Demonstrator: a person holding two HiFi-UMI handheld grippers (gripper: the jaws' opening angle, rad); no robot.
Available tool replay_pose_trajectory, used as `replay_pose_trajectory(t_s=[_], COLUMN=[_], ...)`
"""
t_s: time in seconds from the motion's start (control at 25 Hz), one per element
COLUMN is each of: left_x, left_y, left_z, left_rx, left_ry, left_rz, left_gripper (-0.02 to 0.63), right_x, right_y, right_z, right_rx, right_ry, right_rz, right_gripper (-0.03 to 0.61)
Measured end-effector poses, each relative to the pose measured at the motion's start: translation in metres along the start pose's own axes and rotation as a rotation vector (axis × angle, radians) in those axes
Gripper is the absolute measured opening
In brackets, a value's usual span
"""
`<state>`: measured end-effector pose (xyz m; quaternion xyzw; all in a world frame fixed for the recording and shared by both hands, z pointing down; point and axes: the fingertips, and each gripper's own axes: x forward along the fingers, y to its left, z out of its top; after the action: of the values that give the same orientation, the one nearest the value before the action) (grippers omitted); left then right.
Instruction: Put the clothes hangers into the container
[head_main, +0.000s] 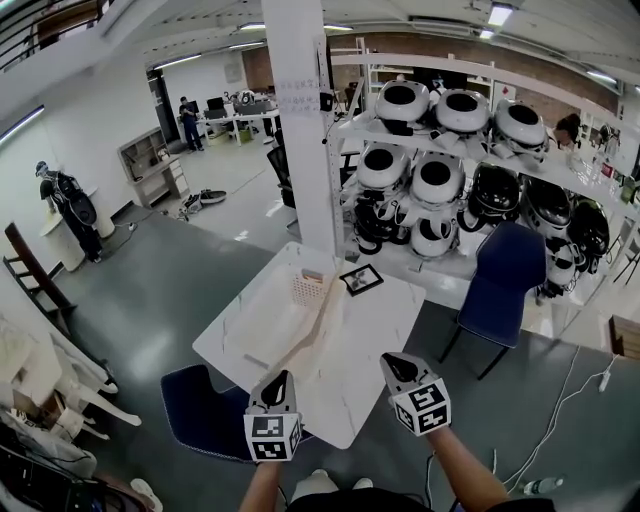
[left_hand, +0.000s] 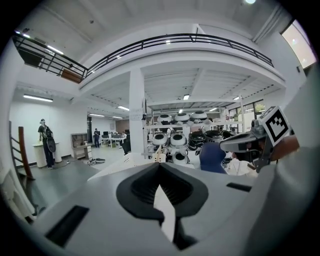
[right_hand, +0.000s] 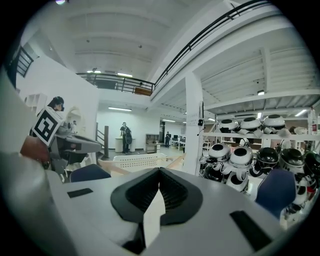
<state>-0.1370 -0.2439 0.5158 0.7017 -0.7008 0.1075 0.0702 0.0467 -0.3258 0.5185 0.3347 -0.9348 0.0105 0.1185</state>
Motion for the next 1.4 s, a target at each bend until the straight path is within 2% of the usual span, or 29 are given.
replay_pose_trajectory(t_s=[0.2, 0.64, 1.04, 1.4], left_x=[-0.003, -0.014, -0.055, -0.100], left_y=[-0.007, -0.016, 0.006, 0.025], left_z=[0.001, 0.012, 0.002, -0.005], left_rx=[-0.036, 0.009, 0.022, 0.040], left_ry=[-0.022, -0.052, -0.040, -0.067], left_rz=[-0.023, -0.091, -0.130, -0.178], left_gripper=[0.003, 0.003, 0.003, 0.003], right_x=[-0.005, -0.007, -0.013, -0.029], right_y=[0.002, 0.012, 0.064, 0.116], right_z=[-0.001, 0.003, 0.011, 0.014], right_rx=[-0.008, -0.002, 0.004, 0.001], right_ry=[0.002, -0.001, -0.006, -0.015], right_rz=[0.004, -0.011, -0.025, -0.059], right_gripper=[0.020, 0.020, 0.020, 0.020])
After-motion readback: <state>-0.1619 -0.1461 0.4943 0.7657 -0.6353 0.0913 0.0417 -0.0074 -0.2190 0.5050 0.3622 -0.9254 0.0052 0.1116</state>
